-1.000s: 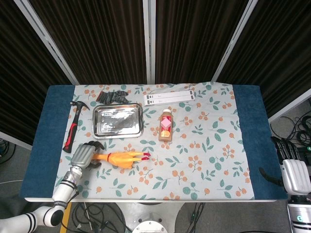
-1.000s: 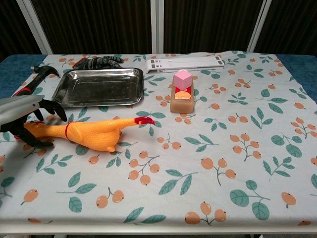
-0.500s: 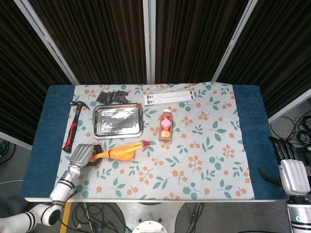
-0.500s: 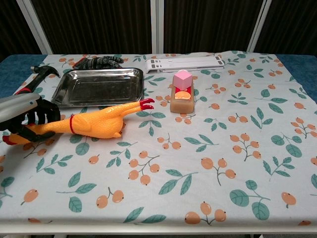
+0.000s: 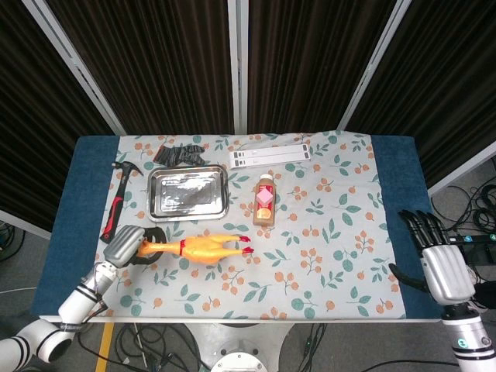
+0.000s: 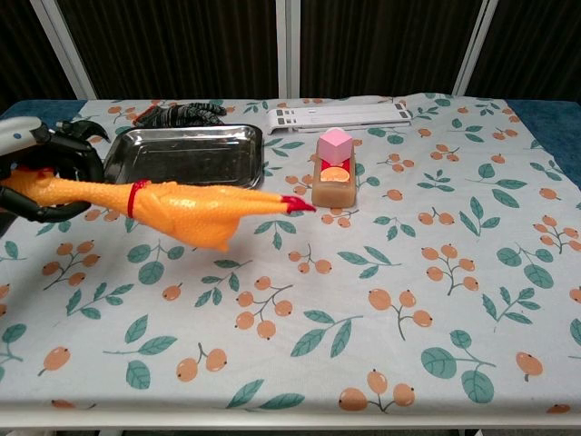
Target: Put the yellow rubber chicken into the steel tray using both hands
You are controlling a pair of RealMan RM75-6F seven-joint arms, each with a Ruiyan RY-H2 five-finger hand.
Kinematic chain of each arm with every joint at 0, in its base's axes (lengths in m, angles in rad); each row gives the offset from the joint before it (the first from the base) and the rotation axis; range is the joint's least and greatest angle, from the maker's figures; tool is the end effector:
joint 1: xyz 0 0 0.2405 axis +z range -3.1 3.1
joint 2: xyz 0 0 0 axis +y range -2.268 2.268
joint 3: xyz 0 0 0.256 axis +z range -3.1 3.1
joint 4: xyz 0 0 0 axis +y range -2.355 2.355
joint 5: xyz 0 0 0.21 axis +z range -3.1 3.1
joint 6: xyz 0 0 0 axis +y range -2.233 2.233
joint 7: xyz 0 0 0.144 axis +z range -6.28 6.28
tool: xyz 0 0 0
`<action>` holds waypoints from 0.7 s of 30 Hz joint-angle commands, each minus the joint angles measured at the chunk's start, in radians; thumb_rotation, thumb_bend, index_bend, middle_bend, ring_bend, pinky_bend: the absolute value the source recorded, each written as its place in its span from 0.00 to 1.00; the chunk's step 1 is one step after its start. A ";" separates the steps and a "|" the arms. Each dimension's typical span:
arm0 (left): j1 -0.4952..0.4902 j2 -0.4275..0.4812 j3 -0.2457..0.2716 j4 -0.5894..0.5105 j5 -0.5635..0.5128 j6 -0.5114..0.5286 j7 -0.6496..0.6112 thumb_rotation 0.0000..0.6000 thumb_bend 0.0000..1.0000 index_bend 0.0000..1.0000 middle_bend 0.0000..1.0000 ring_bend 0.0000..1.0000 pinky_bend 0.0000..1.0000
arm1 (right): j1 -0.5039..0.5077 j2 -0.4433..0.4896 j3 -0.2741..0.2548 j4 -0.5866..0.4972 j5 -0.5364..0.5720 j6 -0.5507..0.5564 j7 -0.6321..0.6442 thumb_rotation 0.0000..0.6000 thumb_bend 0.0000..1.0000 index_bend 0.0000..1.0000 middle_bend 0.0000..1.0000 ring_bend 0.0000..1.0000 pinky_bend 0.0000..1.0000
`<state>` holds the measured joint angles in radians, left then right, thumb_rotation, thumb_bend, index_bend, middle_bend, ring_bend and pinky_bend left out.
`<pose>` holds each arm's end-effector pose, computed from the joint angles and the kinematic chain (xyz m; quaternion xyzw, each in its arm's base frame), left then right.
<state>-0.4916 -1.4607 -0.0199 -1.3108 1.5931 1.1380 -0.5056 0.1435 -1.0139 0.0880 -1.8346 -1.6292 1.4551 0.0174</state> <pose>-0.2437 0.2846 0.0181 -0.6551 -0.5108 -0.4720 0.2951 -0.2419 -0.1979 0.1678 0.6228 -0.3723 0.4695 0.5031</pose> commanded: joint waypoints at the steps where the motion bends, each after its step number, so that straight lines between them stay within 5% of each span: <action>1: -0.052 0.056 -0.042 -0.118 -0.026 -0.040 -0.077 1.00 0.66 0.74 0.74 0.66 0.80 | 0.081 0.017 0.026 -0.086 -0.047 -0.082 -0.062 1.00 0.11 0.00 0.09 0.00 0.03; 10: -0.173 0.143 -0.167 -0.292 -0.250 -0.264 -0.102 1.00 0.67 0.75 0.75 0.67 0.80 | 0.298 -0.062 0.124 -0.222 0.062 -0.337 -0.297 1.00 0.03 0.00 0.13 0.00 0.05; 21: -0.234 0.176 -0.238 -0.357 -0.435 -0.373 -0.046 1.00 0.68 0.75 0.75 0.67 0.80 | 0.516 -0.280 0.217 -0.150 0.366 -0.461 -0.623 1.00 0.03 0.02 0.17 0.00 0.06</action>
<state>-0.7204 -1.2895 -0.2527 -1.6626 1.1635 0.7710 -0.5565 0.6174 -1.2407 0.2759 -2.0140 -1.3270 1.0208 -0.5443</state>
